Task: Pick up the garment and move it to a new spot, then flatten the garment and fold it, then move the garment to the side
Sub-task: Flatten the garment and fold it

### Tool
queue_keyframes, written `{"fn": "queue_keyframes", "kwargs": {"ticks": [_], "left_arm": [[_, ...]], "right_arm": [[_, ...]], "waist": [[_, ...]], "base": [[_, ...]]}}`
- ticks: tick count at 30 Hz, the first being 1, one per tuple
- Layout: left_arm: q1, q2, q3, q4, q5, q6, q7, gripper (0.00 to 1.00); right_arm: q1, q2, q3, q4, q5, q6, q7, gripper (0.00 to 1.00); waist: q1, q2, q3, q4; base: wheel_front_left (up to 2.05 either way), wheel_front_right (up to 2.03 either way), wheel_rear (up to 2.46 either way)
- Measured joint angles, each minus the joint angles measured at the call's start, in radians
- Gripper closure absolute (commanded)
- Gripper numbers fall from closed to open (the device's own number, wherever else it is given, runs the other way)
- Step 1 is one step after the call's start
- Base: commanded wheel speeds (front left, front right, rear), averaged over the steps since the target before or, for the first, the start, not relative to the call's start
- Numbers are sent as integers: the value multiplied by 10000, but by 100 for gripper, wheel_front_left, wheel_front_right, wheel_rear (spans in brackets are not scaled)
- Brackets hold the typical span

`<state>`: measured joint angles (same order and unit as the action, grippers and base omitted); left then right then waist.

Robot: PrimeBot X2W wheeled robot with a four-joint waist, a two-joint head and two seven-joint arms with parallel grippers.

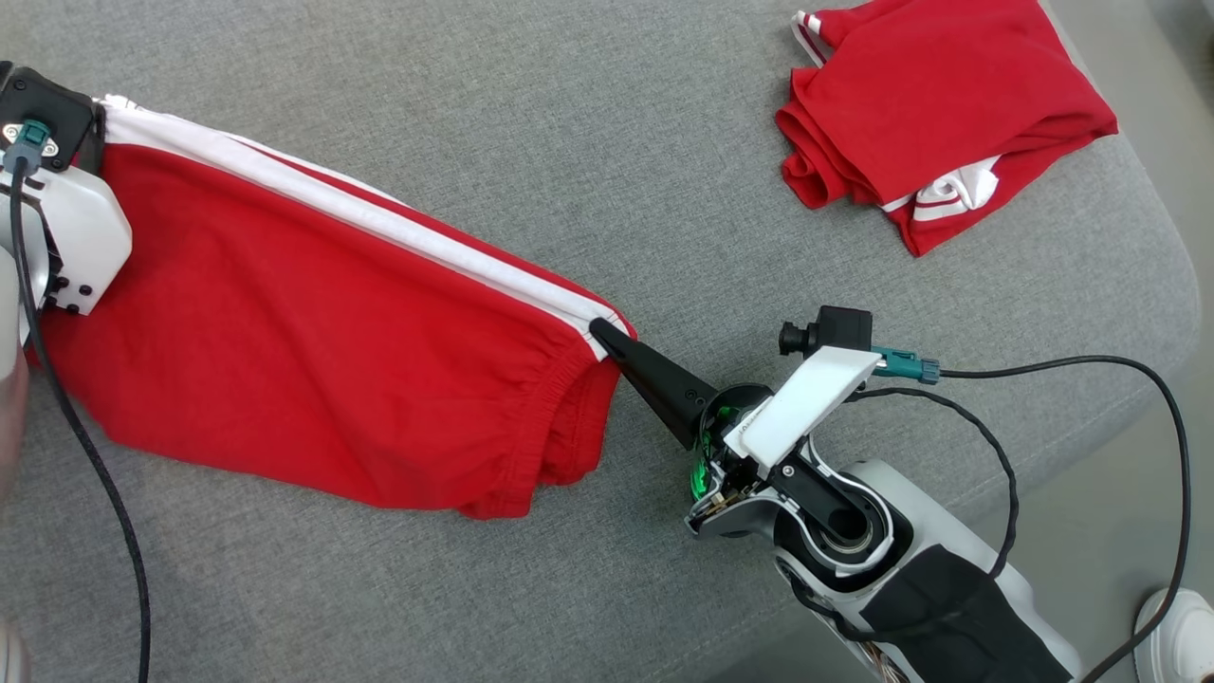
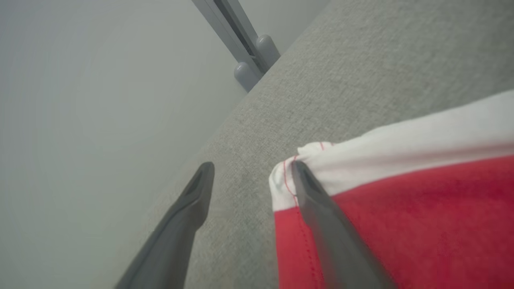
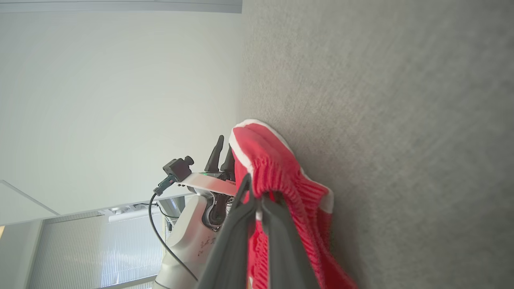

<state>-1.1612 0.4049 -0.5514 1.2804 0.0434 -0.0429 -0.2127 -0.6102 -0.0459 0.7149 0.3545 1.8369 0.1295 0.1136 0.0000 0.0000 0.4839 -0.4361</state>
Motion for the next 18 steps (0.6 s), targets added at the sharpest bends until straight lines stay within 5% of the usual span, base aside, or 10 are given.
{"fn": "queue_keyframes", "kwargs": {"ticks": [18], "left_arm": [[673, -529, 165, -723, -765, 263, -476, 0]], "right_arm": [[330, -31, -431, 838, -1101, 0, -67, 0]], "waist": [[0, 0, -1124, 310]], "base": [[0, 0, 0]]}}
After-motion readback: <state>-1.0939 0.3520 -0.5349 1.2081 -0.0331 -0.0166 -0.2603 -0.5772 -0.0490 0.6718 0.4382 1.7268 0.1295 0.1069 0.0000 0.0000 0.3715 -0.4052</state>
